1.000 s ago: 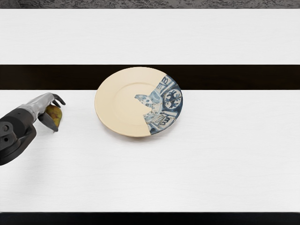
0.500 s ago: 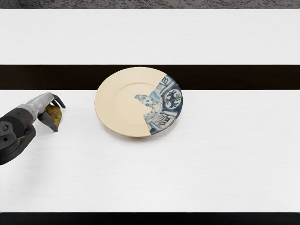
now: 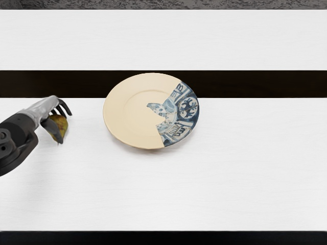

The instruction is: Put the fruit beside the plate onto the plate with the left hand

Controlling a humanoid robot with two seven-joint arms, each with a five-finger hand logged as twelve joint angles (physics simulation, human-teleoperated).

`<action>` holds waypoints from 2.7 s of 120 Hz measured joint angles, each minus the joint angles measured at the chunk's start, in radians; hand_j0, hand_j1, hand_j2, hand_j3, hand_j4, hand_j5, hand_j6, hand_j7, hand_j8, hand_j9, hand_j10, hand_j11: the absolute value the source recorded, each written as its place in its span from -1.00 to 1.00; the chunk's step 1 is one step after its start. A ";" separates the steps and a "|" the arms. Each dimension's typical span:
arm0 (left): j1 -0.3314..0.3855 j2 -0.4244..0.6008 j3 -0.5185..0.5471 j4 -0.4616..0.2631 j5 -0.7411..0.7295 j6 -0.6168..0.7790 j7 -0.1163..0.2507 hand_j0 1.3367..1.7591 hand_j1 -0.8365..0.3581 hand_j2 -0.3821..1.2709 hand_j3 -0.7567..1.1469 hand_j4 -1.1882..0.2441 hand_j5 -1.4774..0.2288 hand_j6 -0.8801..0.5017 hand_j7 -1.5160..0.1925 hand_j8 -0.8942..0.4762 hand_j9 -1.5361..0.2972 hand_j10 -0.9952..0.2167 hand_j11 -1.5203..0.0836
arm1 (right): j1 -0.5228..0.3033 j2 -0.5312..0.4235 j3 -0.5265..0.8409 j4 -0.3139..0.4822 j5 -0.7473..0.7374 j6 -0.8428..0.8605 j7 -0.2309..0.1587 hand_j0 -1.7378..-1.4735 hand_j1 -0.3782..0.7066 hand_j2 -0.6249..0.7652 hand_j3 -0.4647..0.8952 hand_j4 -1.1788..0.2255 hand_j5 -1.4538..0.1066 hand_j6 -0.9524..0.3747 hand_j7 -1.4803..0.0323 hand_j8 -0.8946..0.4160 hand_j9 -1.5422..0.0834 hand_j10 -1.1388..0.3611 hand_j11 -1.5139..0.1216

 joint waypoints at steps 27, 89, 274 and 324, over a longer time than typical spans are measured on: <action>-0.043 0.013 -0.003 -0.031 -0.004 -0.004 0.000 0.52 0.06 0.24 -0.20 -0.20 -0.20 -0.57 -0.14 -0.47 -0.19 -0.41 -0.10 | 0.000 0.000 0.000 0.000 0.000 0.000 0.000 -0.40 -0.95 -0.10 -0.32 0.68 0.86 0.44 0.96 0.37 0.90 0.52 0.85; -0.193 0.030 -0.005 -0.101 -0.046 -0.043 0.000 0.52 0.03 0.28 -0.20 -0.21 -0.22 -0.55 -0.17 -0.44 -0.20 -0.39 -0.12 | 0.003 0.000 0.000 0.000 0.000 0.000 0.000 -0.40 -0.95 -0.10 -0.32 0.68 0.86 0.44 0.96 0.37 0.90 0.52 0.85; -0.378 -0.303 -0.134 0.014 -0.360 -0.321 0.001 0.49 -0.07 0.35 -0.20 -0.32 -0.40 -0.39 -0.37 -0.28 -0.38 -0.22 -0.29 | 0.005 0.000 -0.002 -0.001 0.000 -0.003 0.007 -0.40 -0.95 -0.10 -0.32 0.68 0.86 0.44 0.96 0.37 0.90 0.52 0.85; -0.369 -0.407 -0.124 0.201 -0.351 -0.354 0.001 0.49 -0.06 0.34 -0.20 -0.30 -0.38 -0.40 -0.35 -0.29 -0.36 -0.24 -0.27 | 0.005 0.000 -0.001 -0.001 0.000 -0.003 0.007 -0.40 -0.95 -0.10 -0.32 0.68 0.86 0.44 0.96 0.37 0.90 0.52 0.85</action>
